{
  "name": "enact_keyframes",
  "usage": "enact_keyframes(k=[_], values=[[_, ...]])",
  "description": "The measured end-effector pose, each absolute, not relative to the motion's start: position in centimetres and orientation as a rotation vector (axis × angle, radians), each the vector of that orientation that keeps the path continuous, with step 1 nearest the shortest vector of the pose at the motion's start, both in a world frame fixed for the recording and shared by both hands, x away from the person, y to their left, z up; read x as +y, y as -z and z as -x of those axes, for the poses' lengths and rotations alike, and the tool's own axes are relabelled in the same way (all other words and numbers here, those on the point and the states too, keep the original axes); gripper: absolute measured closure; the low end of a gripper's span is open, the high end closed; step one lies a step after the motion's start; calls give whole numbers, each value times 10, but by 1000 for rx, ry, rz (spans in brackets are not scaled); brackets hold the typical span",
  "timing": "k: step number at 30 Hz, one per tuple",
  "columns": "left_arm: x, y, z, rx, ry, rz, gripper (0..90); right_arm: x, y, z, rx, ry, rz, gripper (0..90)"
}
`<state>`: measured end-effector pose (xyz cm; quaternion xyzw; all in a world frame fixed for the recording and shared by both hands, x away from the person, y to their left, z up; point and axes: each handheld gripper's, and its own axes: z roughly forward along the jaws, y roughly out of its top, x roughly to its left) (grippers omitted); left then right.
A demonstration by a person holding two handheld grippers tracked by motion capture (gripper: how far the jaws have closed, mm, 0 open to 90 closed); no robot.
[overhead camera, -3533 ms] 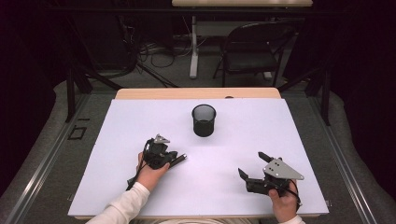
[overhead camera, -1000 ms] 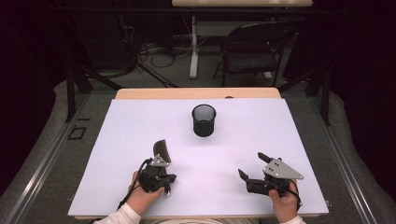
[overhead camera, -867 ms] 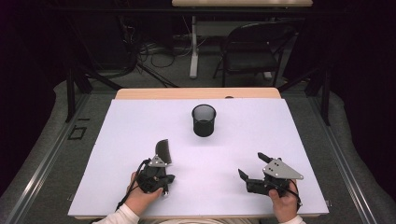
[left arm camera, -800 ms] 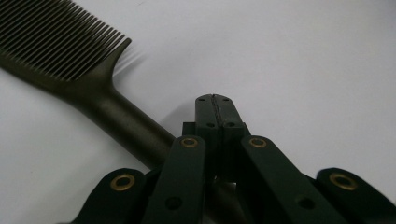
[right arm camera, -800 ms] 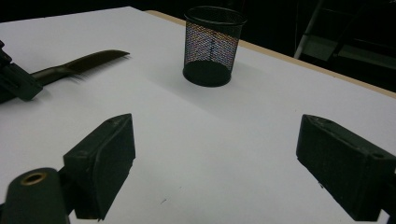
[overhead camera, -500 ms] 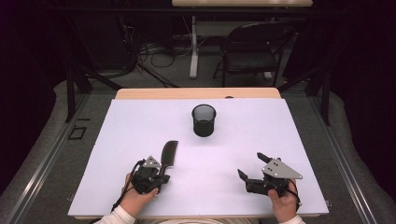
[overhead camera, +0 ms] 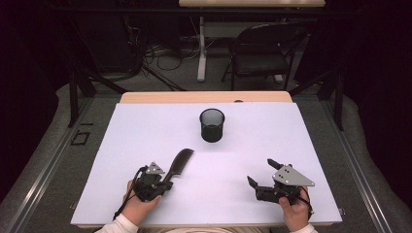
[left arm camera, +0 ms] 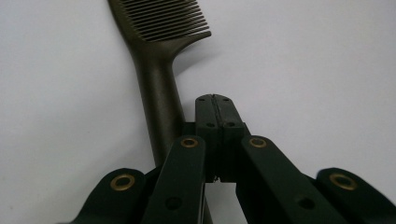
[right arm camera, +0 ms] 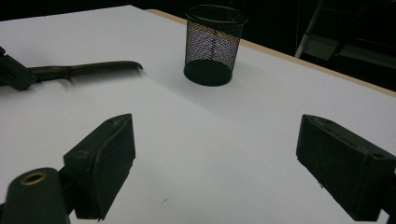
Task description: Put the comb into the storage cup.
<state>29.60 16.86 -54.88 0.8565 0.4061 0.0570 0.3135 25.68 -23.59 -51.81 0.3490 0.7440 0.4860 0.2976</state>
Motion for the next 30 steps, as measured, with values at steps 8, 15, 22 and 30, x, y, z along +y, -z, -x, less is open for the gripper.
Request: enact_keyframes(k=[8, 15, 22, 30], values=[[171, 547, -295, 1068, -160, -2261, 900, -236, 518, -257, 1977, -1288, -928, 117], [174, 546, -294, 1082, -168, -2244, 900, -236, 518, -257, 1979, -1287, -926, 116], [175, 543, -293, 1073, -178, -2242, 900, -236, 518, -257, 1980, -1288, -926, 116], [181, 538, -292, 1084, -198, -2191, 891, -237, 518, -257, 1979, -1287, -925, 116]])
